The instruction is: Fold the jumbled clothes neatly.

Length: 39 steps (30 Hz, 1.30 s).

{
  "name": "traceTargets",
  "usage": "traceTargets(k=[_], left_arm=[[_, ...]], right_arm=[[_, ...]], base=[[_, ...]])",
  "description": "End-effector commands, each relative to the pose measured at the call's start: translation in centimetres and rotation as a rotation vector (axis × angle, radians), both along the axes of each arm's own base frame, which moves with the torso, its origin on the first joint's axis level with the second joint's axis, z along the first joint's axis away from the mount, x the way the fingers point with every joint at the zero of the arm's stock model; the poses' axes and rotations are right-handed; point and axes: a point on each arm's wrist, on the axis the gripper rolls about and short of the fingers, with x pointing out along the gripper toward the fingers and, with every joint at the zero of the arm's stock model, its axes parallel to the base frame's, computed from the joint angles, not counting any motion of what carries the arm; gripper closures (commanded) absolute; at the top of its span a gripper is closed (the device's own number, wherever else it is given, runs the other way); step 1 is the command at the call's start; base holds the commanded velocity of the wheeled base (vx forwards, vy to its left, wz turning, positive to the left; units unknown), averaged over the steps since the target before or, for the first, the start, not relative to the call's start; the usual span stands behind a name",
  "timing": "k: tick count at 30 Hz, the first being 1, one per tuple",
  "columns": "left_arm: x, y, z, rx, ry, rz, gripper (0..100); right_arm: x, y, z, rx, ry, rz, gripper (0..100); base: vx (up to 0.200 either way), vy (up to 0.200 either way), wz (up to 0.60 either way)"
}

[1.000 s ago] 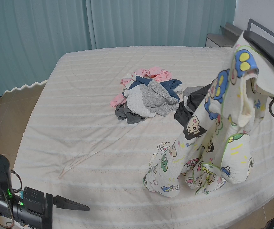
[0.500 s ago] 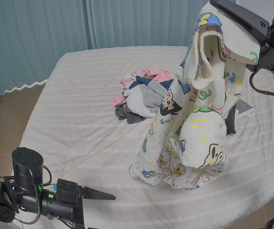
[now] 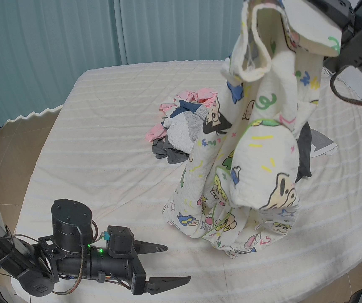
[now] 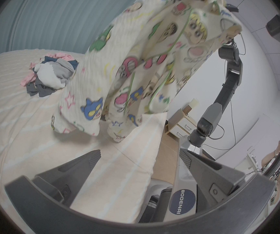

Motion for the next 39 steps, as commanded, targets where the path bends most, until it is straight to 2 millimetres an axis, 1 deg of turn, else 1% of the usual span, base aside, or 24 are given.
traceTargets(k=[1,2,3,5,8,11,14,19,22,24,26,31,36,39], left_arm=[[0.5,-0.7,-2.0,0.038,0.049,0.001,0],[0.5,-0.7,-2.0,0.038,0.049,0.001,0],[0.7,-1.2,-2.2,0.027,0.033,-0.010,0],[0.3,-1.9,-2.2,0.007,0.021,-0.037,0],[-0.7,-2.5,-2.1,-0.008,0.068,-0.061,0],[-0.8,-2.8,-2.6,0.003,0.091,-0.057,0],[-0.1,-3.3,-4.0,0.047,0.093,0.009,0],[1.2,-4.7,-5.4,-0.017,0.027,0.116,0],[1.1,-5.9,-6.4,-0.060,0.029,0.175,0],[0.8,-6.3,-7.3,-0.029,0.040,0.223,0],[0.5,-6.5,-7.7,-0.010,0.037,0.254,0],[0.8,-6.8,-7.5,-0.019,0.017,0.280,0],[1.5,-7.4,-7.1,-0.028,-0.043,0.403,0],[0.9,-7.9,-7.1,-0.029,-0.044,0.460,0]], right_arm=[[-0.7,-0.3,1.5,0.041,-0.035,0.007,100],[-0.7,-0.3,1.5,0.041,-0.035,0.007,100],[-0.9,-0.2,1.9,0.049,-0.042,0.020,100],[-1.0,0.4,1.4,0.031,-0.020,0.041,100],[-0.8,0.8,1.0,0.023,-0.009,0.046,100],[-0.6,1.1,1.1,0.027,-0.009,0.046,100],[-0.9,1.1,1.4,0.037,-0.018,0.057,100],[-1.1,1.1,1.9,0.055,-0.025,0.053,100],[-1.0,1.1,2.0,0.056,-0.025,0.051,100],[-1.0,1.1,1.9,0.054,-0.024,0.050,100],[-1.1,1.0,2.0,0.059,-0.028,0.050,100],[-1.1,0.8,2.1,0.063,-0.029,0.045,100],[-1.1,0.6,2.2,0.073,-0.023,0.020,100],[-0.7,0.3,2.0,0.070,-0.015,-0.006,100]], base=[[0.000,0.000,0.00],[0.000,0.000,0.00],[0.000,0.000,0.00],[0.000,0.000,0.00],[0.000,0.000,0.00],[0.000,0.000,0.00],[0.000,0.000,0.00],[0.000,0.000,0.00],[0.000,0.000,0.00],[0.000,0.000,0.00],[0.000,0.000,0.00],[0.000,0.000,0.00],[0.000,0.000,0.00],[0.000,0.000,0.00]])
